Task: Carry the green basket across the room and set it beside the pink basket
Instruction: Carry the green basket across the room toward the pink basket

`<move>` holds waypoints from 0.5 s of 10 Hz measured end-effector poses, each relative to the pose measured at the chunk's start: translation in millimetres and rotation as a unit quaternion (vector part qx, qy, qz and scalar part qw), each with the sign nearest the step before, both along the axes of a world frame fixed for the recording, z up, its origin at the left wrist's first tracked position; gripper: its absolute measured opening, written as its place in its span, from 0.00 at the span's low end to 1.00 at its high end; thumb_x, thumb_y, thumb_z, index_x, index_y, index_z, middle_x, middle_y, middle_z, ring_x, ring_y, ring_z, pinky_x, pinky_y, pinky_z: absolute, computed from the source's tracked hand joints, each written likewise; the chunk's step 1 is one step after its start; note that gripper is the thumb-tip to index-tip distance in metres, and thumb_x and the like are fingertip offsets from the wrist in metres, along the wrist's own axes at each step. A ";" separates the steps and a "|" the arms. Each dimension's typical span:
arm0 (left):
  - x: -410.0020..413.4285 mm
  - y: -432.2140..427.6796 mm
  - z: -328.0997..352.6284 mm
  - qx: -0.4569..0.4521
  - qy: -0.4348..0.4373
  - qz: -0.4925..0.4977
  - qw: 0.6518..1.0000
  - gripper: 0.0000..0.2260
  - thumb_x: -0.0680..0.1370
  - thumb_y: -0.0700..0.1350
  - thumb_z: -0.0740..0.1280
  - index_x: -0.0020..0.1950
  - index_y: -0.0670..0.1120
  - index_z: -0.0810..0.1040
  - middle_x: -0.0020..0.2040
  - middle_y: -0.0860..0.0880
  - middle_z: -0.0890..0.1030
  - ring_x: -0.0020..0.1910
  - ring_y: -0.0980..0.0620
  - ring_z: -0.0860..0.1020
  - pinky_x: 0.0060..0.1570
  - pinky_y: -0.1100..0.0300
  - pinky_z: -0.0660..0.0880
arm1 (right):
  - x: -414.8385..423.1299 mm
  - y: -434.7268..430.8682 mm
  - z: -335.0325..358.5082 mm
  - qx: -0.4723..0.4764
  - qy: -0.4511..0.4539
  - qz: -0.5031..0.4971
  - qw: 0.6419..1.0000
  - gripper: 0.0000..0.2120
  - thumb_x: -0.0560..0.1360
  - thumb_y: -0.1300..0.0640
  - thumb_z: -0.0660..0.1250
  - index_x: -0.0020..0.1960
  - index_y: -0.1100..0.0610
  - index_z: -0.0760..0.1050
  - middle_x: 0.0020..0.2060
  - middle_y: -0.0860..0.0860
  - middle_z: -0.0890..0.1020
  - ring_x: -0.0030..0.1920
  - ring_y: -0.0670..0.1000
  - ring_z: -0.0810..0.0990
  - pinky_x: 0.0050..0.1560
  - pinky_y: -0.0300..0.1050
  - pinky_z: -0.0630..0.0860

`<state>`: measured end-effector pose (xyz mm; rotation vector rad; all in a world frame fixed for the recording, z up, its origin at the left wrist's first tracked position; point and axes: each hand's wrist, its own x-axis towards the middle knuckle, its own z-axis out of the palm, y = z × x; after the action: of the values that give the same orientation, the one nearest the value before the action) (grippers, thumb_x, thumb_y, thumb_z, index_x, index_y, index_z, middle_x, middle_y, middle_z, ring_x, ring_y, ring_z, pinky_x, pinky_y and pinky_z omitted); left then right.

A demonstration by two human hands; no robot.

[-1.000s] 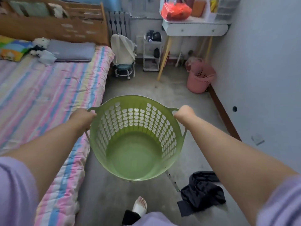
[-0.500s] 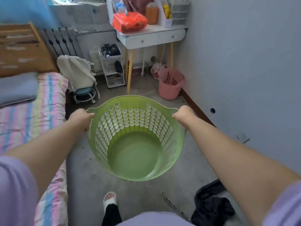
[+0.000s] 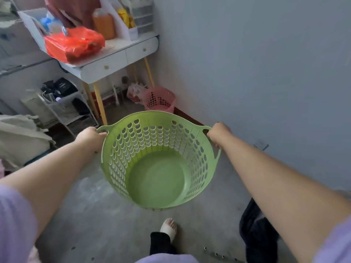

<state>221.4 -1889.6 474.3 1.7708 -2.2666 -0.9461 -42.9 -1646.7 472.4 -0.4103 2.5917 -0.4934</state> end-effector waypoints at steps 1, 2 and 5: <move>-49.7 -37.1 -11.7 0.008 0.012 -0.020 1.000 0.11 0.78 0.49 0.64 0.46 0.41 0.75 0.35 0.45 0.76 0.35 0.44 0.75 0.40 0.53 0.73 | -36.3 -21.5 -8.1 -0.069 -0.009 -0.040 0.997 0.17 0.77 0.60 0.60 0.30 0.54 0.62 0.41 0.57 0.74 0.42 0.55 0.72 0.33 0.41 0.70; -106.5 -78.2 -21.9 0.042 0.039 -0.018 0.998 0.12 0.77 0.50 0.65 0.47 0.40 0.76 0.39 0.42 0.76 0.40 0.43 0.75 0.46 0.50 0.76 | -91.6 -54.1 -15.4 -0.075 -0.022 -0.078 0.994 0.17 0.76 0.62 0.59 0.30 0.54 0.62 0.36 0.55 0.72 0.42 0.55 0.72 0.44 0.46 0.72; -257.3 -154.6 -29.6 0.111 0.081 -0.050 0.989 0.11 0.76 0.48 0.65 0.37 0.44 0.72 0.32 0.46 0.72 0.30 0.47 0.71 0.41 0.54 0.71 | -206.6 -108.5 -29.7 -0.080 -0.043 -0.185 0.979 0.14 0.75 0.67 0.57 0.31 0.59 0.62 0.28 0.54 0.67 0.25 0.50 0.64 0.23 0.36 0.60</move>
<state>-35.9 -2044.2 444.7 1.6007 -2.2406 -1.3575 -249.5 -1755.2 442.7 0.0486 2.5588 -0.8298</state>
